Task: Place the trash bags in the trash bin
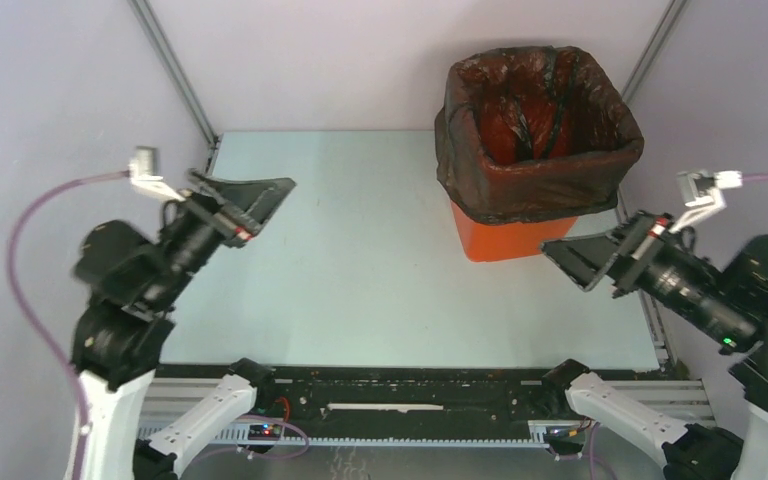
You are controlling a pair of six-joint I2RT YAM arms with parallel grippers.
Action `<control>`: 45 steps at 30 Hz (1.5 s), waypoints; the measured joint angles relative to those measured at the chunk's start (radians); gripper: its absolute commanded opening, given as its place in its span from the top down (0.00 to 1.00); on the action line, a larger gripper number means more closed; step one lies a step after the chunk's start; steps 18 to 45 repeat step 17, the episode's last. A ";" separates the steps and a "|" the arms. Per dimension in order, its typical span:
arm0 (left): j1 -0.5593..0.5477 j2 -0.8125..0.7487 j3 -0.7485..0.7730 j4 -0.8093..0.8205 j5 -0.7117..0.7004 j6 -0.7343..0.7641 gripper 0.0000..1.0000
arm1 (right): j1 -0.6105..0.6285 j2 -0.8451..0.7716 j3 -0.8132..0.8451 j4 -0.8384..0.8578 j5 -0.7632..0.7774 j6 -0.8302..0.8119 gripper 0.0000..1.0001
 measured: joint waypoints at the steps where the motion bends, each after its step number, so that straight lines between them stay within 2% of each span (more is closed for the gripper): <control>1: -0.001 -0.002 0.056 -0.023 -0.008 0.040 0.00 | 0.000 -0.006 0.020 -0.005 0.009 -0.004 0.00; 5: -0.002 -0.003 0.285 -0.077 -0.036 0.195 0.00 | 0.000 -0.015 0.131 -0.030 0.047 -0.018 0.00; 9: -0.002 -0.027 0.383 -0.072 -0.068 0.303 0.00 | 0.000 -0.016 0.197 -0.047 0.050 -0.023 0.00; 17: -0.002 -0.032 0.416 -0.114 -0.125 0.386 0.00 | 0.000 -0.037 0.130 -0.088 0.064 -0.014 0.00; 45: -0.002 -0.032 0.416 -0.114 -0.125 0.386 0.00 | 0.000 -0.037 0.130 -0.088 0.064 -0.014 0.00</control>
